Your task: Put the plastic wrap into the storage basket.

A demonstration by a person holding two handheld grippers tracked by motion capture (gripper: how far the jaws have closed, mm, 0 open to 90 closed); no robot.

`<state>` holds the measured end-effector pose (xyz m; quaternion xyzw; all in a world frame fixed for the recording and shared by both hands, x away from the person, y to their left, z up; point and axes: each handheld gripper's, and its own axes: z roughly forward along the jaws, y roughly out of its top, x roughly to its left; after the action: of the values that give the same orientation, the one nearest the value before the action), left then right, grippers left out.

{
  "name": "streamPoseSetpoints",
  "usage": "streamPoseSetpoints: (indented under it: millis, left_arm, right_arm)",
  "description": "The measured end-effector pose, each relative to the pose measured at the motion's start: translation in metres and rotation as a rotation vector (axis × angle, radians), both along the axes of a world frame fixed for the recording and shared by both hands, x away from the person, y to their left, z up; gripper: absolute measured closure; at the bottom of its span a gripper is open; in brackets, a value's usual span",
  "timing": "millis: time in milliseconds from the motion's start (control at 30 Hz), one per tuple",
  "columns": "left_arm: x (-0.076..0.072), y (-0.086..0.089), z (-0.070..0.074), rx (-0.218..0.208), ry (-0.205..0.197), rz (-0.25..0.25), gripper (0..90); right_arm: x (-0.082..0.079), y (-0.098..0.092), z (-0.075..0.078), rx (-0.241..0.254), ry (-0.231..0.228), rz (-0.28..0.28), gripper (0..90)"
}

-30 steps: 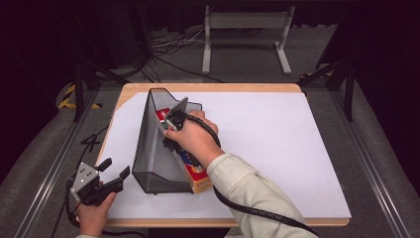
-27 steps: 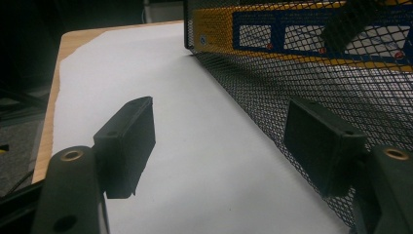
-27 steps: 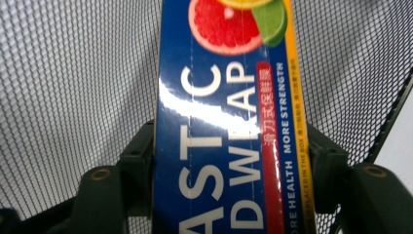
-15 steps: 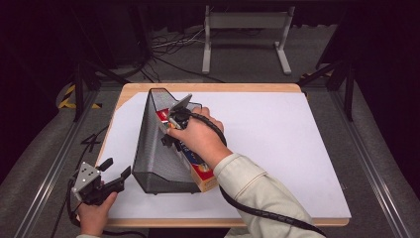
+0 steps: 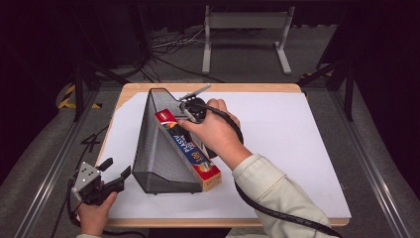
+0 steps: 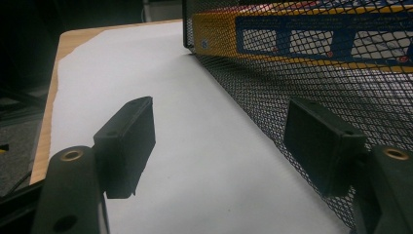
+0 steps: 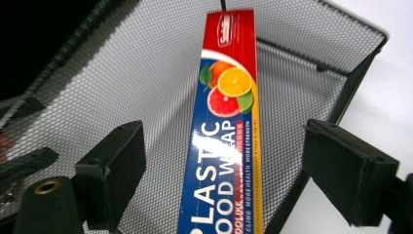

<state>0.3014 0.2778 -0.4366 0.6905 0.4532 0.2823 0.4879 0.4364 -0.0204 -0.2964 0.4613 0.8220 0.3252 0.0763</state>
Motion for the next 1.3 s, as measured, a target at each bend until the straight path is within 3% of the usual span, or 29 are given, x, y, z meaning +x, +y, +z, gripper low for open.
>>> streamPoseSetpoints:
  millis: [133, 267, 533, 633, 833, 1100, 1300]
  left_arm:
    - [0.001, -0.001, 0.0, 0.002, 0.002, 0.002, 28.3]
    - [0.001, -0.001, 0.0, 0.002, 0.003, 0.002, 28.3]
    - [0.0, 0.0, 0.0, -0.002, 0.001, 0.005, 28.3]
    - [0.0, 0.0, 0.0, 0.003, -0.001, 0.002, 28.3]
    - [0.0, 0.0, 0.0, 0.003, 0.003, 0.003, 28.2]
    - [0.0, -0.001, -0.001, 0.002, 0.008, 0.0, 28.1]
    - [-0.001, -0.002, -0.001, 0.003, 0.011, -0.003, 28.0]
  right_arm:
    - [-0.004, -0.015, 0.009, 0.034, -0.052, 0.047, 16.1]
    - [-0.009, -0.026, 0.017, 0.048, -0.061, 0.079, 14.7]
    - [-0.024, -0.045, 0.03, 0.095, -0.194, 0.158, 14.7]
    - [-0.027, -0.053, 0.031, 0.089, -0.216, 0.167, 14.7]
    - [-0.037, -0.087, 0.031, 0.082, -0.313, 0.214, 14.6]
    - [-0.046, -0.138, 0.032, 0.086, -0.346, 0.189, 14.3]
    - [-0.046, -0.162, 0.029, 0.082, -0.357, 0.169, 14.2]
